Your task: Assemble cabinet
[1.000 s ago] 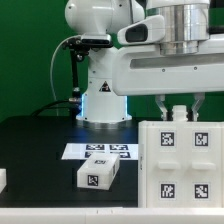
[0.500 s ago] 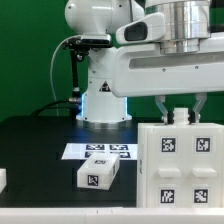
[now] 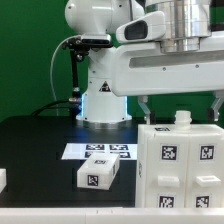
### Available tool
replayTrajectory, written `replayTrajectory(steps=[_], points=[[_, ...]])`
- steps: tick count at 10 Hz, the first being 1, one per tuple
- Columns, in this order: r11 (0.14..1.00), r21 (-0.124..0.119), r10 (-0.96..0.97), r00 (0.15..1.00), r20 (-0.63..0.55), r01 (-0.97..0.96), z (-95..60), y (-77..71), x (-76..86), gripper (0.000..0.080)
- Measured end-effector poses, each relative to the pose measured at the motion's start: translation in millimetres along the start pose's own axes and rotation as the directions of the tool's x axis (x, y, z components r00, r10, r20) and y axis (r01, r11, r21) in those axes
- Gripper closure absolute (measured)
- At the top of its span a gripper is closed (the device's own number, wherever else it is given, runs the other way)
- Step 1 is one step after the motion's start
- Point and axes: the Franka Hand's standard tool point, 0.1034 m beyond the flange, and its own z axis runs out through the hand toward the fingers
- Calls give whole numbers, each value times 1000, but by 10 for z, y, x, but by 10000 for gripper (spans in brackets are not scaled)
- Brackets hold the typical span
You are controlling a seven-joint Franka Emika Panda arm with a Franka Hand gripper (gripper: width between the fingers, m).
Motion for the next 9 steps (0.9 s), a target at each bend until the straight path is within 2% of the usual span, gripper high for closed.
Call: replayTrajectory(steps=[1,2,3,4,5,6,9], points=[[1000,4,8,1000,7,-8,-88,50,-74,11],[1000,9,14,1000,4,-14,-216,117,-192,3],[1000,8,29,1000,0,-29,-247,256,-267,3],[998,-4,60,998,-1,-60,-187,489,-339,3],[997,-22,74,997,-26,-75,-43,695,-397,3],[997,-34,72,997,-35,-73,86,759,-472,3],[997,-31,71,997,-27,-71,70,737,-465,3]])
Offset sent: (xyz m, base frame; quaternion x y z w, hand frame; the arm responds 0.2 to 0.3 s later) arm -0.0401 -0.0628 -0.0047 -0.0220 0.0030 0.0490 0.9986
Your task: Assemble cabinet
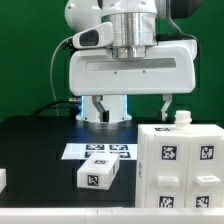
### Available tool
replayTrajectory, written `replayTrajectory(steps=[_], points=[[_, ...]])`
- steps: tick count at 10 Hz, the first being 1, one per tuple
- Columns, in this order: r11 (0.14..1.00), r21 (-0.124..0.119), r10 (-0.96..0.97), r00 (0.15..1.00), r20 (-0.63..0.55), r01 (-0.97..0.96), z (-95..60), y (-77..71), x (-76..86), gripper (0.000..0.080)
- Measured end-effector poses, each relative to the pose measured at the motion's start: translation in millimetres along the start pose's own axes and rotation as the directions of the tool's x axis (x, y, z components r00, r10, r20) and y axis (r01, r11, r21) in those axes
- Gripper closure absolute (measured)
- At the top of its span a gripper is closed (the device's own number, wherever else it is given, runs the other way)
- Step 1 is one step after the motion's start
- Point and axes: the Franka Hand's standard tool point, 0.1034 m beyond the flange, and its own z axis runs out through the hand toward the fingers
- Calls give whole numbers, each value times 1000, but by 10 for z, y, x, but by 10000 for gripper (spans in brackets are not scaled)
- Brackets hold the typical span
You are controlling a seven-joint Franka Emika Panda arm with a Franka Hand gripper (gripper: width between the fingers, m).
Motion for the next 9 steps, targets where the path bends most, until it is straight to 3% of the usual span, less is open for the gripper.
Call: replayTrajectory(steps=[1,2,4,5,9], points=[[1000,5,4,1000,-3,-4,40,55,-16,3],[998,21,59,998,-13,-58,218,326,-145,3],[995,-18,102,995,-4,-102,604,617,-336,3],[993,-27,118,993,16,-118,811,706,-440,3],[993,-49,114,992,60,-111,1053,840,-601,3]])
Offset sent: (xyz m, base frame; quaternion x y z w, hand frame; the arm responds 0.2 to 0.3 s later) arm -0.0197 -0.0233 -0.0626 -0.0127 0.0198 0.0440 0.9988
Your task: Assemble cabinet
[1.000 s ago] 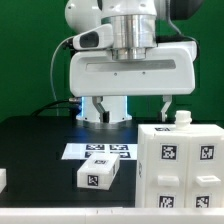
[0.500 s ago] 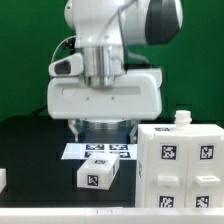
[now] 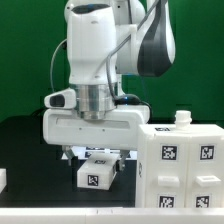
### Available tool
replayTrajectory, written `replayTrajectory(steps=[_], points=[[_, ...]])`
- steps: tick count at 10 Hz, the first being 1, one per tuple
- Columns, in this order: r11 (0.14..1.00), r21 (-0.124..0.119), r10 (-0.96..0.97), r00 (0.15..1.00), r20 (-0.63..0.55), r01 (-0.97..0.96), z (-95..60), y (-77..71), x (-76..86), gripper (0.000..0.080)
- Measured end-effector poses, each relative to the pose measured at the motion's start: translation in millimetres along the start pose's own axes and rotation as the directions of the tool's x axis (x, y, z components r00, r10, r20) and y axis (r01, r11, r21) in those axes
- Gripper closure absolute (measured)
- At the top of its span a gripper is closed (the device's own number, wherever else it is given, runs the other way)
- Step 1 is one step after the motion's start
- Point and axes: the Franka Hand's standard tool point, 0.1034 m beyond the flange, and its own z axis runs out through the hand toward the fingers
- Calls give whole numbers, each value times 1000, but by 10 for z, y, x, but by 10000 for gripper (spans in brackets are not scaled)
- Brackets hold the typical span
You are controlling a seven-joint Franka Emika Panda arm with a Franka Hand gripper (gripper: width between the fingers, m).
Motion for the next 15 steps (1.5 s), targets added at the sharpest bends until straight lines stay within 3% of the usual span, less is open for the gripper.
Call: replayTrajectory(steps=[3,5,7,10,12,13,15], points=[[1000,-8,12,1000,-9,-12,48,-31,-6,3],[1000,-8,12,1000,-10,-12,46,-31,-3,249],[1000,-7,30,1000,4,-30,-3,-69,2,245],[999,29,-16,999,38,15,-848,-266,194,245],[999,47,-25,999,37,23,-1241,-495,221,245],[998,50,-36,999,34,35,-1285,-560,210,245],[999,45,-30,999,44,28,-1222,-517,203,243]])
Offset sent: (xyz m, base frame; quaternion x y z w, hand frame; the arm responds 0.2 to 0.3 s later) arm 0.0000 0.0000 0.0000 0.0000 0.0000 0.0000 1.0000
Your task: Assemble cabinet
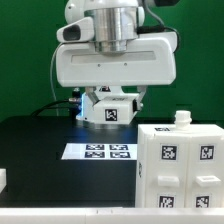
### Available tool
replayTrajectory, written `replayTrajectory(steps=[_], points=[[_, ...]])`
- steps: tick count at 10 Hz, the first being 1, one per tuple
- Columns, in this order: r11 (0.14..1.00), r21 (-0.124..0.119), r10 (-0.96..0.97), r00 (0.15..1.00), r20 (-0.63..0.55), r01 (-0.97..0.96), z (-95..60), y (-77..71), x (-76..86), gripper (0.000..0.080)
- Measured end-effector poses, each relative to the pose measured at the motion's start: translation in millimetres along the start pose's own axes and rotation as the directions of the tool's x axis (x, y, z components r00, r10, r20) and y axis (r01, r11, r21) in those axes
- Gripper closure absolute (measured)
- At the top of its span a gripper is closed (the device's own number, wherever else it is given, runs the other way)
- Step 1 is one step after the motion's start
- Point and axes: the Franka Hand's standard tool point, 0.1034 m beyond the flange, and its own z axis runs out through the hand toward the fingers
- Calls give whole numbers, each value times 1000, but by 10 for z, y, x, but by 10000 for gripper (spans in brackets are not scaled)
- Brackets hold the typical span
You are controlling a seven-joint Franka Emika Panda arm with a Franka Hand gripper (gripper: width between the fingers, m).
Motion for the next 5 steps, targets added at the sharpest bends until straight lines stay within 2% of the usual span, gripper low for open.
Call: replayTrajectory(steps=[1,2,3,4,5], points=[[1000,-23,-20,1000,1,20,26,-7,14,243],[996,-67,-63,998,8,63,75,-67,90,243],[993,-76,-90,995,34,93,-88,-208,215,243],[993,-66,-96,995,21,97,-327,-338,399,243],[994,-65,-83,996,24,84,-497,-526,532,243]])
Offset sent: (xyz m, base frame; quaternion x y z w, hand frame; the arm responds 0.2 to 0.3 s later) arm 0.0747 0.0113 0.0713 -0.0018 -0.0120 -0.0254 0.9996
